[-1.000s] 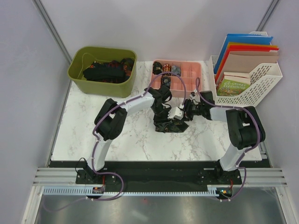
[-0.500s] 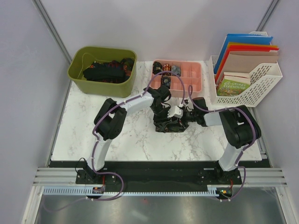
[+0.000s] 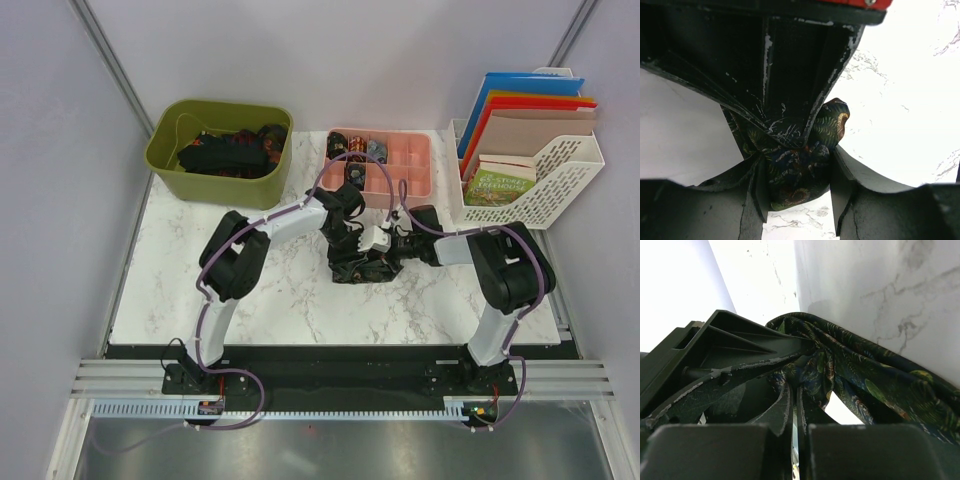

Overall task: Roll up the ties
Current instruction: Roll the tie at the center of the board.

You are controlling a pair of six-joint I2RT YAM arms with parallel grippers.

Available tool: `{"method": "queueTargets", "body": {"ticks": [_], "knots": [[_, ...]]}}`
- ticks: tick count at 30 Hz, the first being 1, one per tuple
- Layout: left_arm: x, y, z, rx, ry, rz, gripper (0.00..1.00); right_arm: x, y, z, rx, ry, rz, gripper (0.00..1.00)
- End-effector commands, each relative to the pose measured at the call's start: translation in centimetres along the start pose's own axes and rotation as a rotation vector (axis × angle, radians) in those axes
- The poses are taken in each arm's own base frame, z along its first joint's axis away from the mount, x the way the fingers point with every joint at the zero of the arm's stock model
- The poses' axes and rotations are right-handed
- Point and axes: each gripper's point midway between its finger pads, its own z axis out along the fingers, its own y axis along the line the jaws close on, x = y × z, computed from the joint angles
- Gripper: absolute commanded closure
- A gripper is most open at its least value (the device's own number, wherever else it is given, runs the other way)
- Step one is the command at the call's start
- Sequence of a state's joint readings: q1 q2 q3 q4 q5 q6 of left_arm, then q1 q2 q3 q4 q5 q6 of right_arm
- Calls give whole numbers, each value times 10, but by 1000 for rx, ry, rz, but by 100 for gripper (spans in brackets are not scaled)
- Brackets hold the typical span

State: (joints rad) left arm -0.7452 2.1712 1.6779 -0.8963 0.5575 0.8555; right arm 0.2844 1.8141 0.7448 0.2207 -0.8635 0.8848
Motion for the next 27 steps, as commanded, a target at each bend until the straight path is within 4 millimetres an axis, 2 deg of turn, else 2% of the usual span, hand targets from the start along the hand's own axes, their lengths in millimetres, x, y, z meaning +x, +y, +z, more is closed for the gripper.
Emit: {"method": "queueTargets", "body": {"ticks": [1,12,19,24,27], "knots": [[15,-10,1,6,46,-77,52,-11,-34,7,121,-37,-46,100],[-14,-6,-28,-99,-47,-55,36,-16,-70,1,260,-42,-31,100],[-28,5,-43,-185,-92,-47,28,-17,-87,-1,331,-31,8,100],[-29,13,-46,-232,-90,-54,25,-17,-96,0,363,-17,30,100],[-27,20,-46,-257,-95,-66,20,-17,-97,0,365,-15,33,100]]}}
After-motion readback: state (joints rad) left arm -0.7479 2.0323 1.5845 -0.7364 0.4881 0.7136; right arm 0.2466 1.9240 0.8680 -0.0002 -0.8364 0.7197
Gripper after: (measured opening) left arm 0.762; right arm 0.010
